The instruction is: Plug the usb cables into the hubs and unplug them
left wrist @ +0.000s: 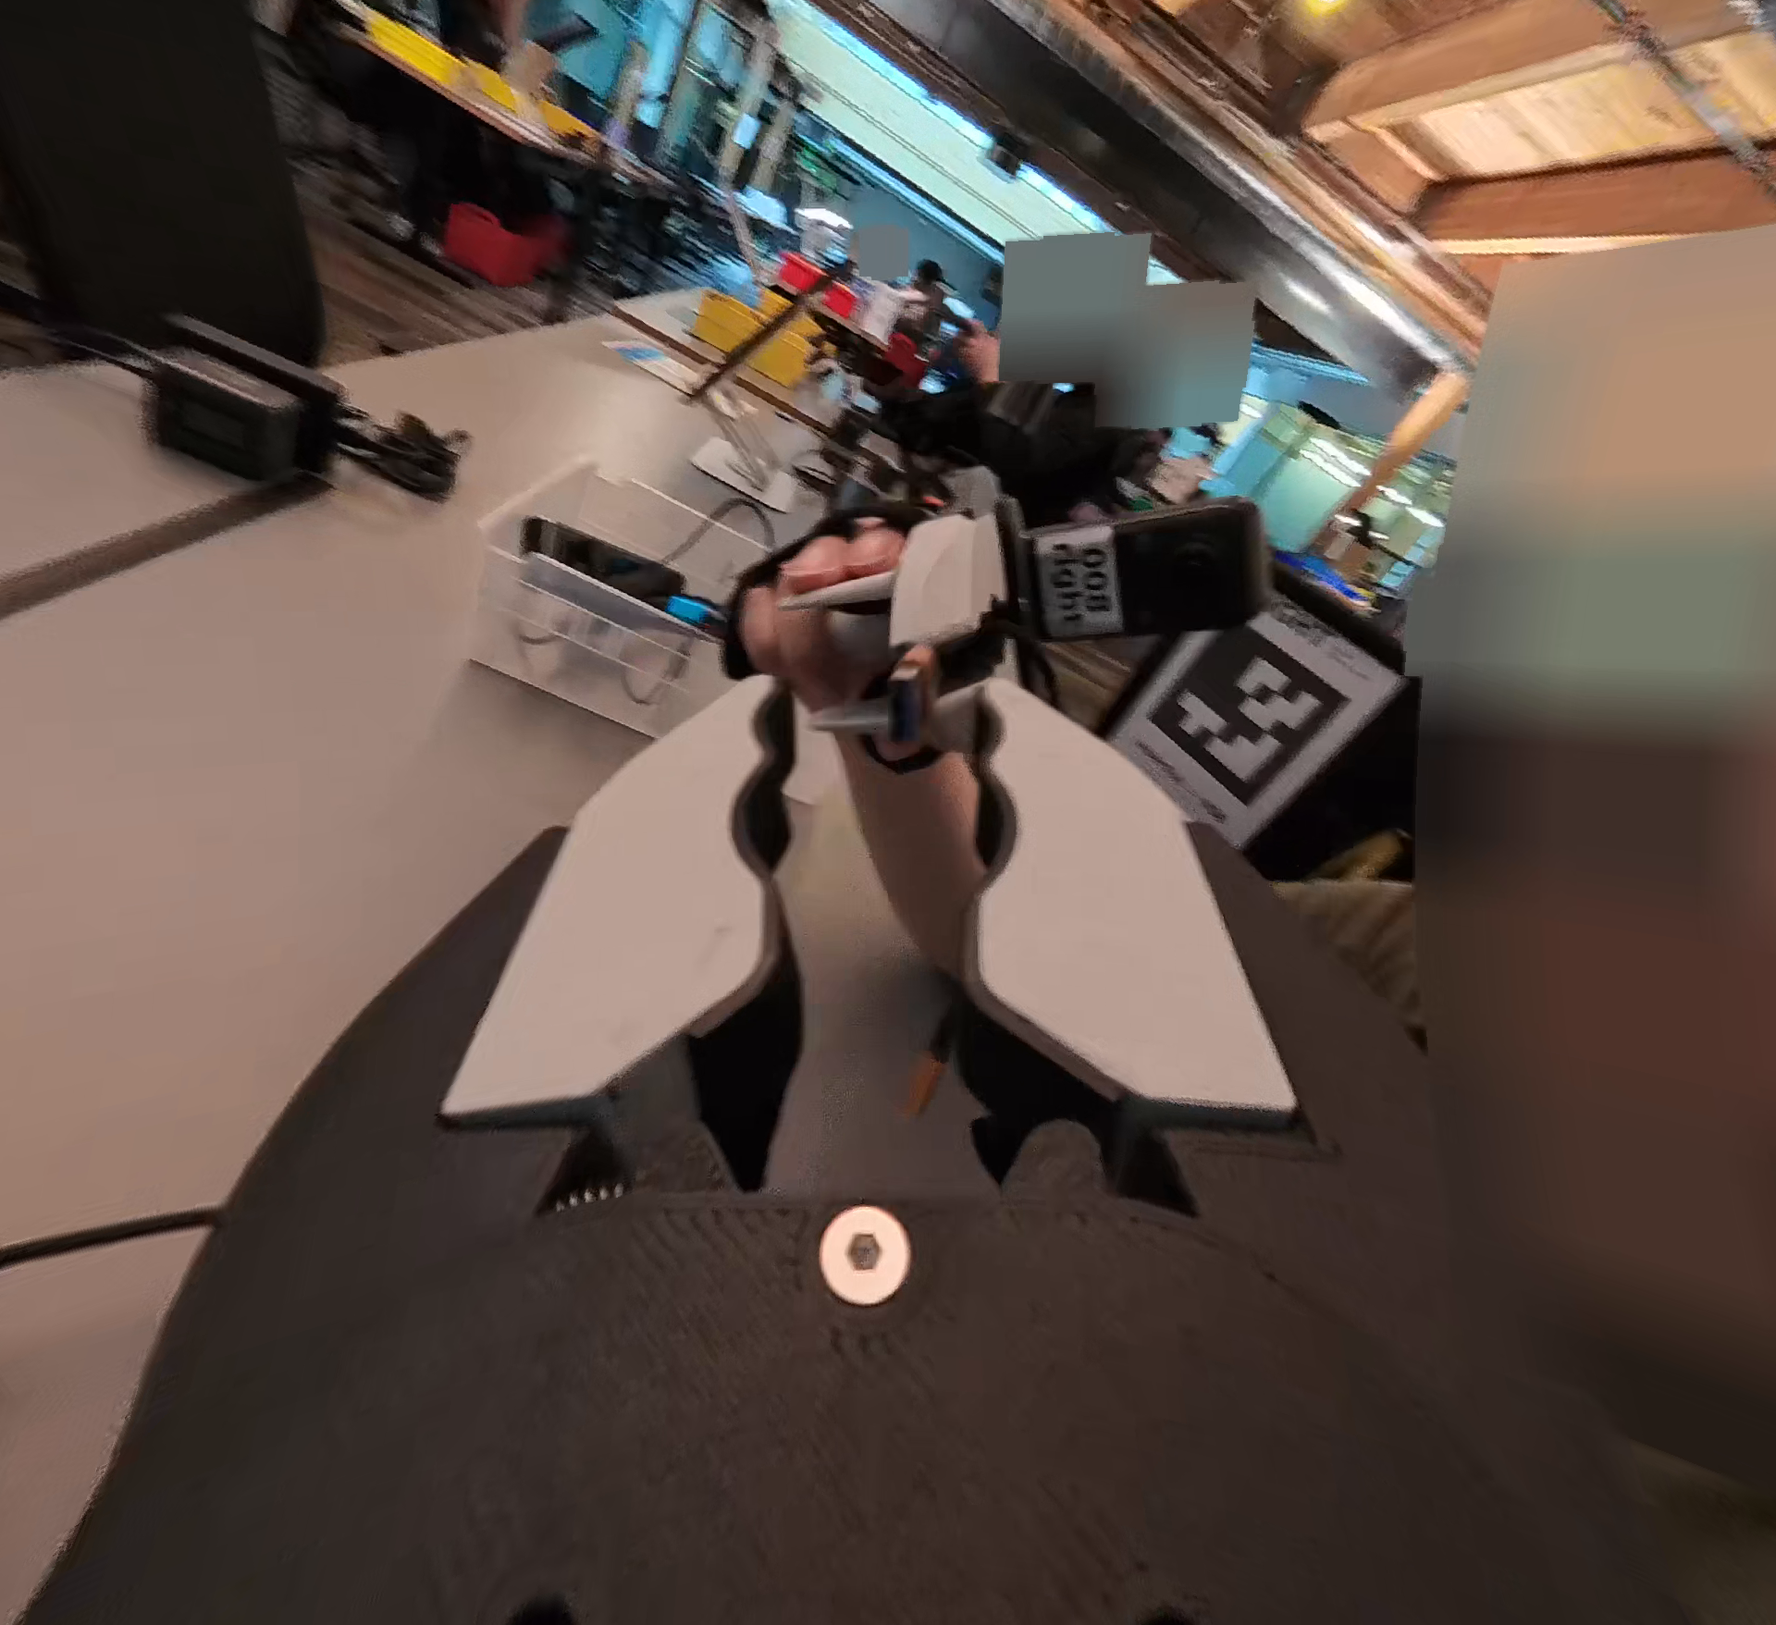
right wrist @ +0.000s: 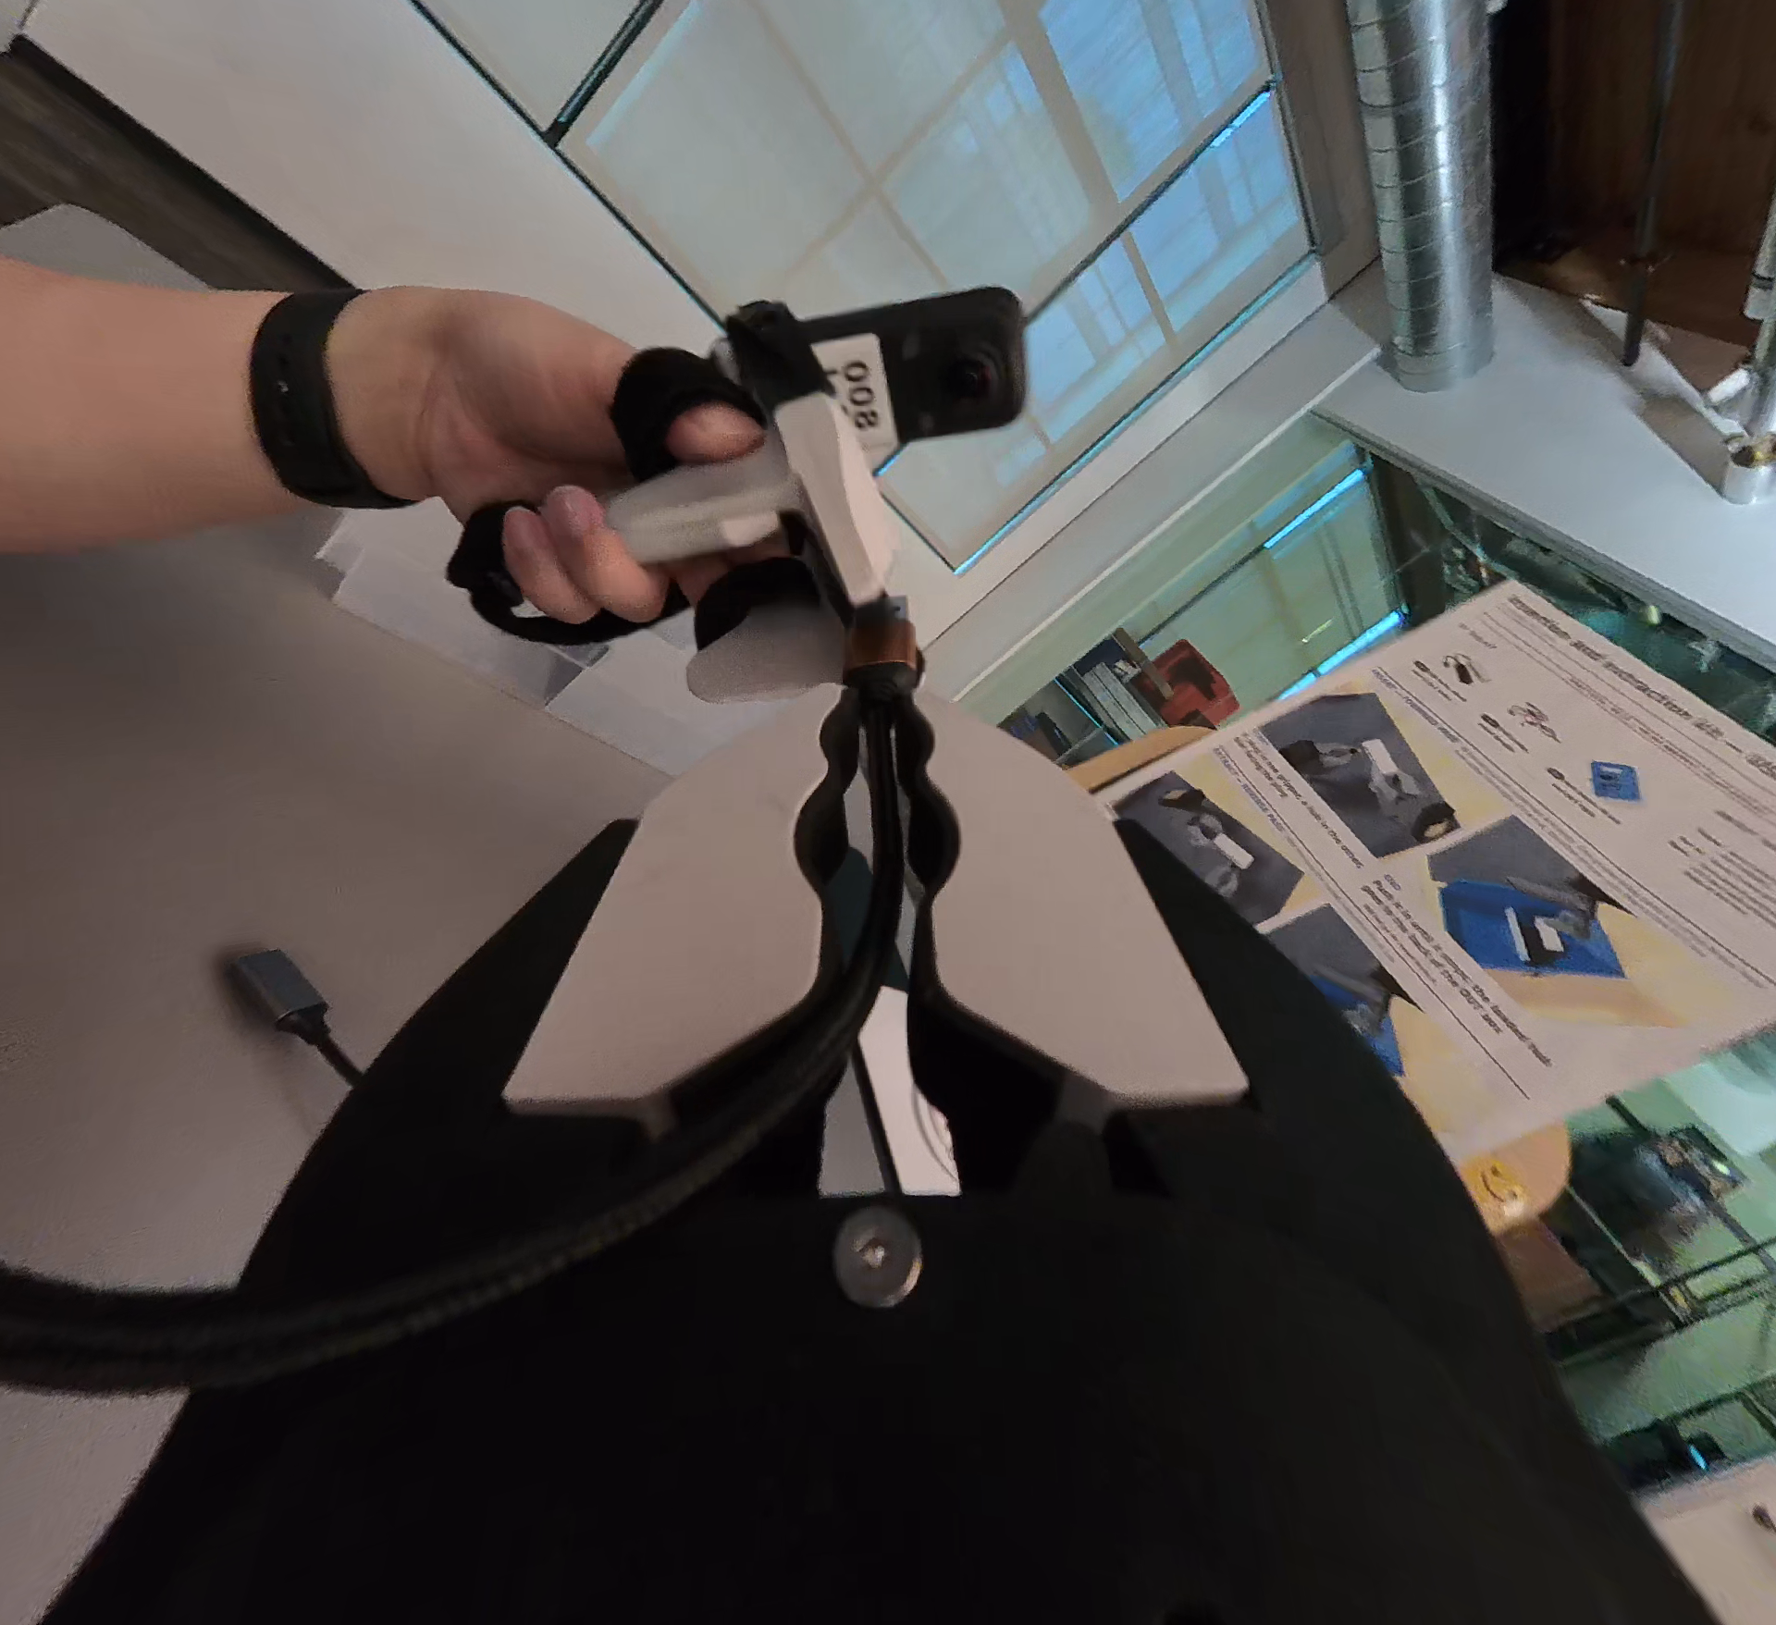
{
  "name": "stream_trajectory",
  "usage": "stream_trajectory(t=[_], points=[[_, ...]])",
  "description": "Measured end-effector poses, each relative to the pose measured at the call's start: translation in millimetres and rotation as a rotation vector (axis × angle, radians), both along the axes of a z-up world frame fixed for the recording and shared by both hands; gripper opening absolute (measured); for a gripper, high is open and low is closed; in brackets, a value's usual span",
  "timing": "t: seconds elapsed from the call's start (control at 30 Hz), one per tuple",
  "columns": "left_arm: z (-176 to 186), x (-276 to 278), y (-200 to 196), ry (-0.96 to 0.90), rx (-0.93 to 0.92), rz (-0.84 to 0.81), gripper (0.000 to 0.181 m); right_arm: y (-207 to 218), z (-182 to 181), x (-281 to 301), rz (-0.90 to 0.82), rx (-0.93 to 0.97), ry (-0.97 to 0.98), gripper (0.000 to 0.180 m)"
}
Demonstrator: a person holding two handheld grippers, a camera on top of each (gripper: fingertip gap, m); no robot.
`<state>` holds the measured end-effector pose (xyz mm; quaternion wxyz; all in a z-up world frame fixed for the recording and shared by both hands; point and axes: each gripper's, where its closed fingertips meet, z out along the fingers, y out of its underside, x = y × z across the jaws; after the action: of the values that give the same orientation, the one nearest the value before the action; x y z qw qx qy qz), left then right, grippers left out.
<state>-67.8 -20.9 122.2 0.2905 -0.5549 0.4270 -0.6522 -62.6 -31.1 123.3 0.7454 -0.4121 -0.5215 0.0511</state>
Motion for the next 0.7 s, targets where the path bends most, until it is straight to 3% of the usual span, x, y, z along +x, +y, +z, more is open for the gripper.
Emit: stream_trajectory(t=[0.03, 0.17, 0.27, 0.33, 0.43, 0.7], points=[[1.4, -4.3, 10.6, 0.002, 0.038, 0.065, 0.043, 1.7, 3.4, 5.7, -0.013, -0.005, 0.020, 0.007], [8.2, -37.5, 79.5, -0.028, 0.401, 0.500, 0.047, 2.8, 22.3, 32.9, -0.040, -0.017, 0.132, 0.007], [-17.7, -61.4, 133.8, 0.061, 0.544, 0.732, 0.052, 2.6, 32.8, 49.5, -0.064, -0.021, 0.188, 0.007], [-49.7, -58.1, 147.8, 0.138, 0.469, 0.653, 0.064, 3.5, 35.6, 57.6, -0.084, -0.022, 0.202, 0.007], [-93.7, -50.3, 154.0, 0.219, 0.418, 0.513, 0.052, 4.2, 39.0, 66.2, -0.102, -0.020, 0.219, 0.007], [-206.5, -45.2, 165.8, 0.645, 0.583, 0.368, 0.068, 6.4, 38.2, 71.1, -0.118, -0.026, 0.212, 0.007]])
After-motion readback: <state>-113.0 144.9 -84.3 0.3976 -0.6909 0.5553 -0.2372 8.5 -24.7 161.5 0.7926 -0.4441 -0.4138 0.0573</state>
